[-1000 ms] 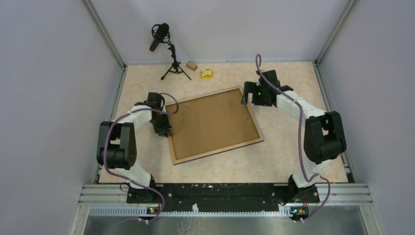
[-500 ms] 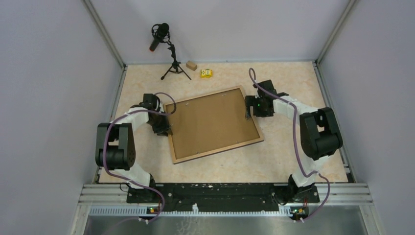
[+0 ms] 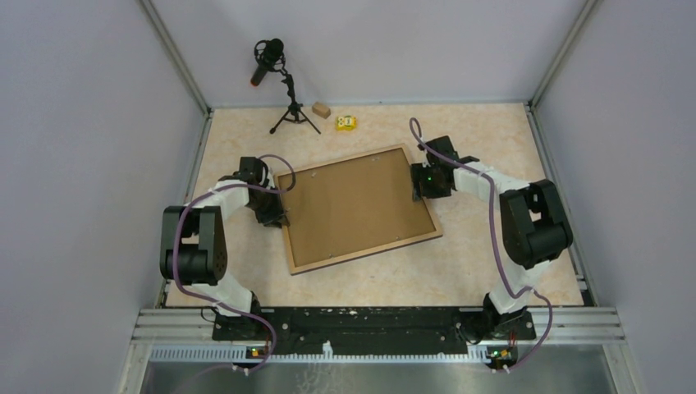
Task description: Put the photo into the frame
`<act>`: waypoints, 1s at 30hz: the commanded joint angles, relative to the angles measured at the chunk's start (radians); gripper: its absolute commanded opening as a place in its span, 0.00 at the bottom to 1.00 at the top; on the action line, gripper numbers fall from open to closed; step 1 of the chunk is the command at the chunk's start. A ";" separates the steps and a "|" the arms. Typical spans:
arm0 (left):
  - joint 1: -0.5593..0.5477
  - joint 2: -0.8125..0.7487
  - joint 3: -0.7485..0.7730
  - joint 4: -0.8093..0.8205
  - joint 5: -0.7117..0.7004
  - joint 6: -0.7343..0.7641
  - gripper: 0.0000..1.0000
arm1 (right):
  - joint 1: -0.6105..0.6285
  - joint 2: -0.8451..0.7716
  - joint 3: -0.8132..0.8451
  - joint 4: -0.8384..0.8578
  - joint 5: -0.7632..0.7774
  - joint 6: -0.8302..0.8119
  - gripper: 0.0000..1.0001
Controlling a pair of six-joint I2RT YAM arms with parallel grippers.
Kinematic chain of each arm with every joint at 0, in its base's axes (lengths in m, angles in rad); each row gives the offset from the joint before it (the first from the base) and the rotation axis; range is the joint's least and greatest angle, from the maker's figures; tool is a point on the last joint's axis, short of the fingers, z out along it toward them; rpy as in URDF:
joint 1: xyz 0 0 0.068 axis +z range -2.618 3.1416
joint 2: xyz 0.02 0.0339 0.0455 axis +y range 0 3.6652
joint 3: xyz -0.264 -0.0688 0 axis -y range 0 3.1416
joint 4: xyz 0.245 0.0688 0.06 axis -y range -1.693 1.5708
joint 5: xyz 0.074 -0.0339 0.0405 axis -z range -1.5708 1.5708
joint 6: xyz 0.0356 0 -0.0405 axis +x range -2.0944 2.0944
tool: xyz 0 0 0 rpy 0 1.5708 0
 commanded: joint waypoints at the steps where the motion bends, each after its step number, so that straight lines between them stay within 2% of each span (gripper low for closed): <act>1: 0.009 0.016 0.000 0.103 -0.005 0.015 0.22 | 0.004 0.019 0.004 0.029 0.018 -0.008 0.58; 12: 0.008 0.017 0.000 0.105 0.004 0.016 0.20 | 0.004 0.044 0.011 0.048 0.031 0.008 0.56; 24: 0.009 0.016 -0.001 0.107 0.014 0.016 0.19 | 0.004 0.068 0.031 0.034 0.091 0.044 0.39; 30: 0.007 0.014 -0.003 0.108 0.016 0.015 0.19 | 0.004 0.077 0.052 0.001 0.140 0.077 0.26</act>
